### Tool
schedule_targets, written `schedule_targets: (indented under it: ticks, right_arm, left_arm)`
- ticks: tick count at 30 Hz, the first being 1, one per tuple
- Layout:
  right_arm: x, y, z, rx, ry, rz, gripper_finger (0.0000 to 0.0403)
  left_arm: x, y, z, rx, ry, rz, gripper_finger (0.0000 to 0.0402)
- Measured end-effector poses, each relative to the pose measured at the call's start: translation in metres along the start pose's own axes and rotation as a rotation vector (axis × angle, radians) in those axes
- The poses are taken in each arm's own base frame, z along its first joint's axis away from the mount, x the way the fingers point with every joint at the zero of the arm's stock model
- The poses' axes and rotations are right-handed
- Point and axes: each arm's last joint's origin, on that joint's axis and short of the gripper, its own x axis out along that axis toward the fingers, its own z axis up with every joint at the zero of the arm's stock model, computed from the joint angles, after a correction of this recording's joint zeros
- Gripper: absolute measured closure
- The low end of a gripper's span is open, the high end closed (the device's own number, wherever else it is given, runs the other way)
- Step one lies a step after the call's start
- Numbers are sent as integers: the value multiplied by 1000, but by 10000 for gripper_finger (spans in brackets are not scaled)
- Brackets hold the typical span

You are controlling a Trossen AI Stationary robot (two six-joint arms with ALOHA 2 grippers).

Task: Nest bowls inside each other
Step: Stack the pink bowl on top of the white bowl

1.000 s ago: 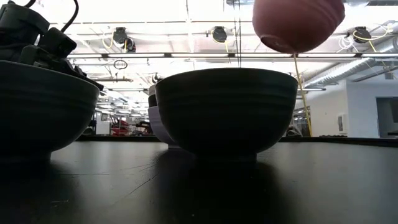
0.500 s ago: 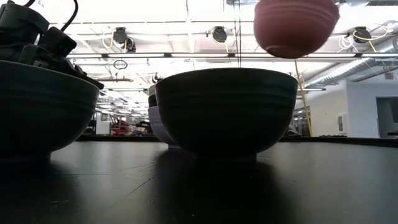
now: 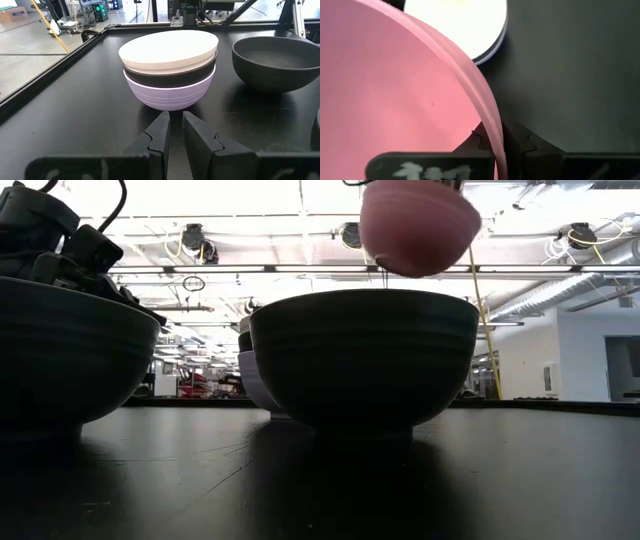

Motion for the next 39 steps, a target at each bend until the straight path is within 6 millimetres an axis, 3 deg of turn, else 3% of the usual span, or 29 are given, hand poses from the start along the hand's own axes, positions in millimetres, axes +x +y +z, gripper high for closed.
schedule_targets:
  ticks: [9, 21, 32, 39]
  right_arm:
    - [9, -17, 29, 5, 63, -12, 400]
    - [23, -9, 71, -53, 65, 31, 399]
    - [54, -5, 87, -93, 112, 73, 399]
    - [56, 1, 95, -161, 27, 85, 399]
  left_arm:
    - [0, 0, 0, 11, 0, -1, 346]
    - [0, 0, 0, 23, 0, -5, 346]
    - [0, 0, 0, 23, 0, -5, 346]
    - [0, 0, 0, 23, 1, -5, 346]
